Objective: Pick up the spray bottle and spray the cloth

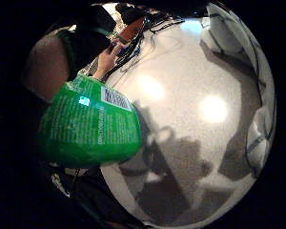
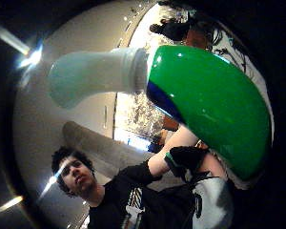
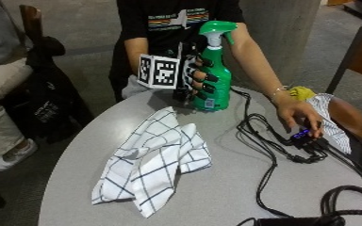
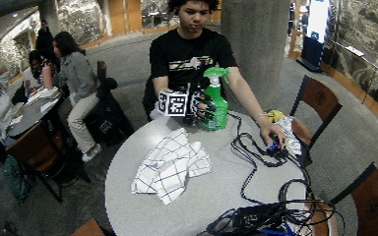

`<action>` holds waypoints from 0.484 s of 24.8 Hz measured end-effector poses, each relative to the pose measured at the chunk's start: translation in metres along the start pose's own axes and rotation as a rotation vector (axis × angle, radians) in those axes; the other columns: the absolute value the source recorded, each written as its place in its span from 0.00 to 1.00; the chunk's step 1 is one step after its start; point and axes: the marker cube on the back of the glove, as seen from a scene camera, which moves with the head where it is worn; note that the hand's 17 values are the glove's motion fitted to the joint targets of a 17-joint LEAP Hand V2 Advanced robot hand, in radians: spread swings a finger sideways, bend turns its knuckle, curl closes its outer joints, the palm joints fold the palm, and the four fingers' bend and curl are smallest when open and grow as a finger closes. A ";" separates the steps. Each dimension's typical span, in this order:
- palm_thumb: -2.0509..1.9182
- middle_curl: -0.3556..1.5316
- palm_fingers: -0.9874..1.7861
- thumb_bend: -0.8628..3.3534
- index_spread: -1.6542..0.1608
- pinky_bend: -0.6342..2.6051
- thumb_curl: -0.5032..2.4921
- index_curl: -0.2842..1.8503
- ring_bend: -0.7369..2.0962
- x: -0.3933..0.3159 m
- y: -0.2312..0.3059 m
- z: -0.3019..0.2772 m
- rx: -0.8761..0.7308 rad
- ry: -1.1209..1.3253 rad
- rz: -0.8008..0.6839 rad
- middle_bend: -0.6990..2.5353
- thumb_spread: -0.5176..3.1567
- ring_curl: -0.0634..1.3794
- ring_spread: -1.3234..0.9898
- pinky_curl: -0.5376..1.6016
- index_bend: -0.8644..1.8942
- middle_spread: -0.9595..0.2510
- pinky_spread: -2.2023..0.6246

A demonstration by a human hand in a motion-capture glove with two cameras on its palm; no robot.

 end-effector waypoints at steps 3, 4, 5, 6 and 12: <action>0.70 0.39 0.48 0.20 0.69 0.41 0.28 0.19 0.42 -0.003 0.002 -0.002 0.039 -0.003 -0.018 0.31 0.37 0.28 0.60 0.40 0.34 0.79 0.86; 0.71 0.39 0.50 0.20 0.69 0.42 0.28 0.19 0.42 -0.004 0.005 -0.005 0.068 -0.005 -0.029 0.31 0.37 0.28 0.60 0.40 0.35 0.79 0.86; 0.73 0.39 0.54 0.21 0.70 0.42 0.29 0.19 0.43 -0.005 0.007 -0.008 0.104 -0.006 -0.042 0.31 0.37 0.28 0.59 0.40 0.36 0.78 0.86; 0.74 0.39 0.59 0.22 0.71 0.41 0.29 0.20 0.44 -0.006 0.010 -0.012 0.145 -0.003 -0.055 0.32 0.38 0.28 0.58 0.40 0.37 0.77 0.86; 0.76 0.41 0.70 0.22 0.76 0.40 0.31 0.24 0.44 -0.011 0.027 -0.032 0.296 0.101 -0.071 0.33 0.37 0.29 0.54 0.39 0.38 0.74 0.81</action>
